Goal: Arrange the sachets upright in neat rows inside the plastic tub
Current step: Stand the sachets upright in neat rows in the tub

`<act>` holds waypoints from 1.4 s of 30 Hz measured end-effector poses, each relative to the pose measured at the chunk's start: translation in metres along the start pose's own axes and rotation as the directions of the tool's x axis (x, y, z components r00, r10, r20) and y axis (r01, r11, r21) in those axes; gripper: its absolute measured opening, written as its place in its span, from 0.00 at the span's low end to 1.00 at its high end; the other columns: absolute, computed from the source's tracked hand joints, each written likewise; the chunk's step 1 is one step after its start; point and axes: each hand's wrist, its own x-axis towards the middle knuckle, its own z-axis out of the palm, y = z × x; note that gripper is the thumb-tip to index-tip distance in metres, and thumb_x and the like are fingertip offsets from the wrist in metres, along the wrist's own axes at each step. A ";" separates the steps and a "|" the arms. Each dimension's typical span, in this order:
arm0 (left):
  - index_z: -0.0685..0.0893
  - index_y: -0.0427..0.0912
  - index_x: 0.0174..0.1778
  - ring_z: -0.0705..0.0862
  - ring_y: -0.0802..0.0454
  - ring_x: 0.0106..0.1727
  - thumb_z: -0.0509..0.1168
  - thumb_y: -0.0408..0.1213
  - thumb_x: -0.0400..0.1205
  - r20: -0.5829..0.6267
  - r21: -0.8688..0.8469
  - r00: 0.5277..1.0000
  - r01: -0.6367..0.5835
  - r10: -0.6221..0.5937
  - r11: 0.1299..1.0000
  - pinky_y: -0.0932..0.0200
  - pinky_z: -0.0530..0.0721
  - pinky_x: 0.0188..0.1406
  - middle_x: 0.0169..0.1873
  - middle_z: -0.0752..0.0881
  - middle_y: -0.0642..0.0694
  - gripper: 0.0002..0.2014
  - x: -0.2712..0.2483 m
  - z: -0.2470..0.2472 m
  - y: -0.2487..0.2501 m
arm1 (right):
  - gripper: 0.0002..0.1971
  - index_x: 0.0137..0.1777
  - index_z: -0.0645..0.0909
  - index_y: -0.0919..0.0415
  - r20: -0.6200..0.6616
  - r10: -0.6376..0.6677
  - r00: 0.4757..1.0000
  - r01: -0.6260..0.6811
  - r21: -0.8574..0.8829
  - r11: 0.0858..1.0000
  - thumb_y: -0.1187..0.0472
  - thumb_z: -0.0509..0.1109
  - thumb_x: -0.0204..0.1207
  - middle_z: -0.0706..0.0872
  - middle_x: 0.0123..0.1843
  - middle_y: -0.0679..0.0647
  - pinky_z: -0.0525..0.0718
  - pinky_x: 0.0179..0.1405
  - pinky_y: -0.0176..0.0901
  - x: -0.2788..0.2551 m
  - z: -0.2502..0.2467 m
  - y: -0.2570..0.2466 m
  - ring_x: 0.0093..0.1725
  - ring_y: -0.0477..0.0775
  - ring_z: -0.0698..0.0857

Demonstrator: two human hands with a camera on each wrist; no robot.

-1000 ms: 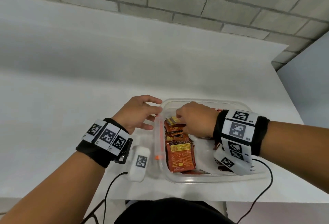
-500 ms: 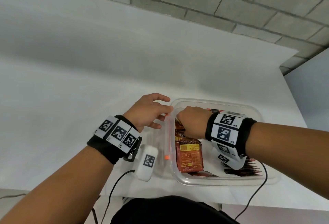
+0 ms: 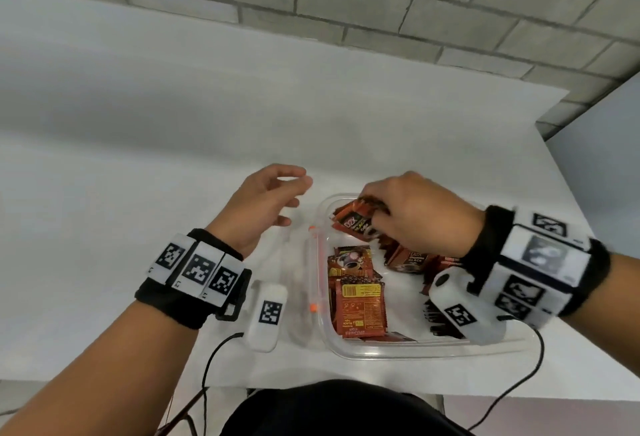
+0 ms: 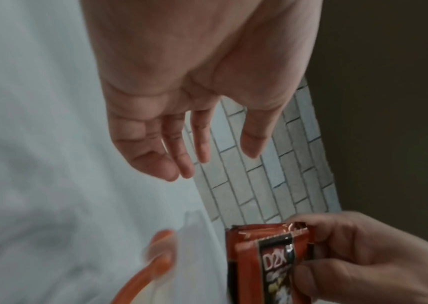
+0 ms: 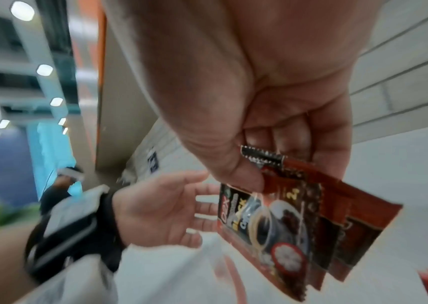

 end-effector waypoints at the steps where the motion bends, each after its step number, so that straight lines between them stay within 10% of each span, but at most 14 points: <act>1: 0.84 0.52 0.57 0.84 0.51 0.54 0.72 0.49 0.76 -0.007 -0.037 0.999 -0.042 0.041 0.998 0.58 0.81 0.42 0.53 0.87 0.46 0.15 -0.004 -0.001 0.008 | 0.08 0.54 0.82 0.60 -0.052 0.013 0.999 -0.008 0.096 0.995 0.62 0.63 0.80 0.85 0.40 0.51 0.79 0.32 0.38 -0.005 -0.009 0.003 0.34 0.48 0.82; 8: 0.77 0.48 0.69 0.88 0.42 0.55 0.83 0.55 0.57 0.357 -0.305 0.927 0.001 0.114 0.952 0.43 0.88 0.47 0.55 0.88 0.45 0.44 -0.023 0.031 0.037 | 0.10 0.54 0.79 0.60 -0.151 0.014 0.988 0.112 0.792 0.600 0.73 0.66 0.77 0.89 0.42 0.53 0.85 0.40 0.37 -0.020 -0.032 0.000 0.39 0.47 0.88; 10: 0.79 0.43 0.67 0.89 0.37 0.53 0.82 0.47 0.63 0.437 -0.347 0.895 0.075 0.090 0.935 0.41 0.89 0.45 0.53 0.89 0.39 0.36 -0.028 0.046 0.037 | 0.09 0.55 0.78 0.63 -0.149 -0.001 0.989 0.125 0.827 0.547 0.73 0.65 0.77 0.88 0.44 0.59 0.84 0.40 0.43 -0.020 -0.024 -0.003 0.40 0.51 0.86; 13: 0.82 0.39 0.59 0.90 0.37 0.45 0.70 0.35 0.75 0.435 -0.387 0.900 0.173 0.014 0.906 0.45 0.91 0.39 0.45 0.90 0.37 0.17 -0.033 0.058 0.039 | 0.09 0.58 0.77 0.61 -0.198 0.020 0.980 0.130 0.714 0.688 0.66 0.67 0.78 0.86 0.52 0.58 0.85 0.48 0.44 -0.018 -0.012 0.002 0.47 0.53 0.86; 16: 0.79 0.43 0.66 0.90 0.34 0.47 0.62 0.35 0.79 0.408 -0.336 0.912 0.177 -0.026 0.925 0.54 0.90 0.32 0.48 0.90 0.36 0.19 -0.033 0.057 0.034 | 0.12 0.58 0.74 0.49 -0.350 0.036 0.936 0.140 0.463 0.875 0.55 0.70 0.77 0.77 0.52 0.45 0.74 0.43 0.21 -0.020 0.000 0.013 0.46 0.38 0.77; 19: 0.78 0.52 0.70 0.89 0.34 0.49 0.57 0.31 0.84 0.306 -0.329 0.952 0.134 -0.029 0.935 0.56 0.86 0.30 0.53 0.89 0.37 0.20 -0.032 0.046 0.027 | 0.09 0.54 0.74 0.52 -0.400 0.154 0.904 0.078 0.508 0.858 0.55 0.70 0.77 0.77 0.46 0.46 0.72 0.38 0.24 -0.026 0.019 0.024 0.40 0.42 0.76; 26: 0.81 0.51 0.66 0.88 0.35 0.50 0.56 0.25 0.82 0.255 -0.409 0.967 0.108 -0.001 0.906 0.51 0.87 0.34 0.42 0.86 0.40 0.22 -0.033 0.035 0.019 | 0.14 0.61 0.82 0.54 0.190 0.030 0.981 -0.062 0.162 0.985 0.52 0.70 0.77 0.80 0.48 0.44 0.73 0.40 0.34 -0.016 0.046 0.031 0.47 0.45 0.79; 42: 0.82 0.52 0.65 0.89 0.41 0.43 0.58 0.25 0.81 0.198 -0.380 0.980 0.048 0.031 0.924 0.55 0.83 0.33 0.44 0.86 0.41 0.22 -0.028 0.031 0.015 | 0.05 0.45 0.78 0.54 0.399 -0.184 0.898 0.146 0.124 0.981 0.58 0.73 0.75 0.77 0.37 0.40 0.70 0.32 0.30 -0.008 0.049 0.014 0.35 0.41 0.75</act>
